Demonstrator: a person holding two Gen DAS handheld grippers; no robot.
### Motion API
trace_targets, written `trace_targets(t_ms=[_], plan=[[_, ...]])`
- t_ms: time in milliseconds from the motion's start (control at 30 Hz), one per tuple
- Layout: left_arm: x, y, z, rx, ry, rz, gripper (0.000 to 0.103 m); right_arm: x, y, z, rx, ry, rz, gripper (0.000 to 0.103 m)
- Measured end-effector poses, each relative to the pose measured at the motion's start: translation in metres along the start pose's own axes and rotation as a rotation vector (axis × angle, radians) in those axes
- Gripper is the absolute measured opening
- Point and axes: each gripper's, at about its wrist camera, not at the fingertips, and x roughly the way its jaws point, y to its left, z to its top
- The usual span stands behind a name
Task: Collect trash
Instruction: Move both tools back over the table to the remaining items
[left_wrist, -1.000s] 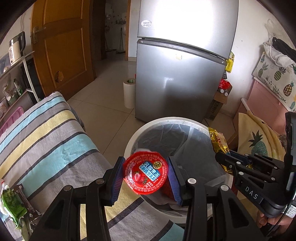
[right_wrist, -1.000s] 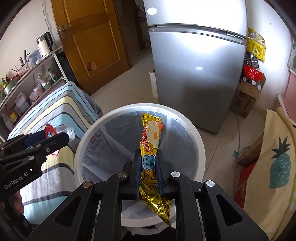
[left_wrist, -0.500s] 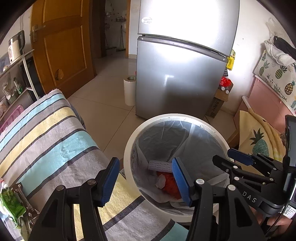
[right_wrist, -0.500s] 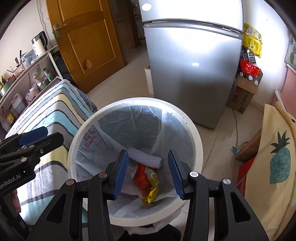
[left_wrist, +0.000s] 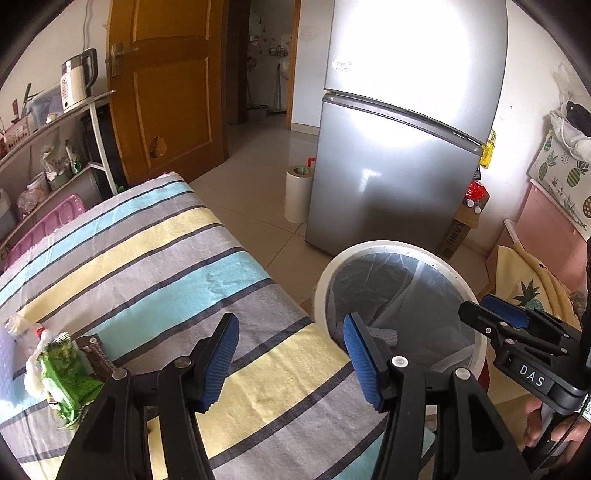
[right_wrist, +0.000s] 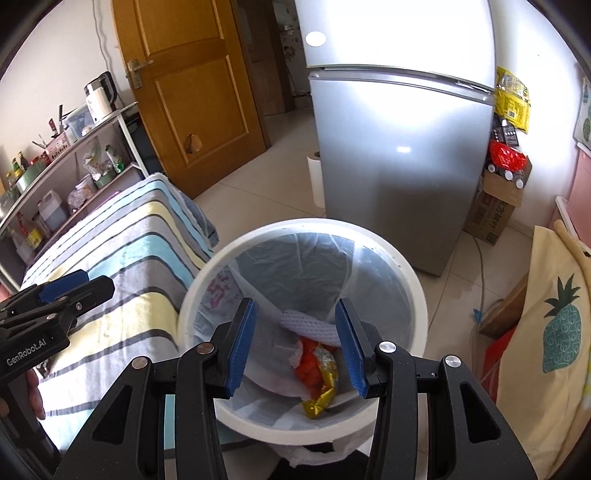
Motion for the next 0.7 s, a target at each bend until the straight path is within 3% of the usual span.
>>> trace_targets(t_ms=[267, 400, 700], plan=[[-0.037, 0.049, -0.017, -0.082, -0.05, 0.067, 0.059, -0.007, 0.039, 0.001, -0.055, -0.028, 0.076, 0.046], [-0.06, 0.076, -0.026, -0.106, -0.094, 0.158, 0.059, -0.006, 0.065, 0.002, -0.103, -0.031, 0.112, 0.046], [-0.091, 0.136, -0.044, -0.194, -0.099, 0.242, 0.06, 0.004, 0.123, 0.002, -0.192, -0.022, 0.201, 0.046]])
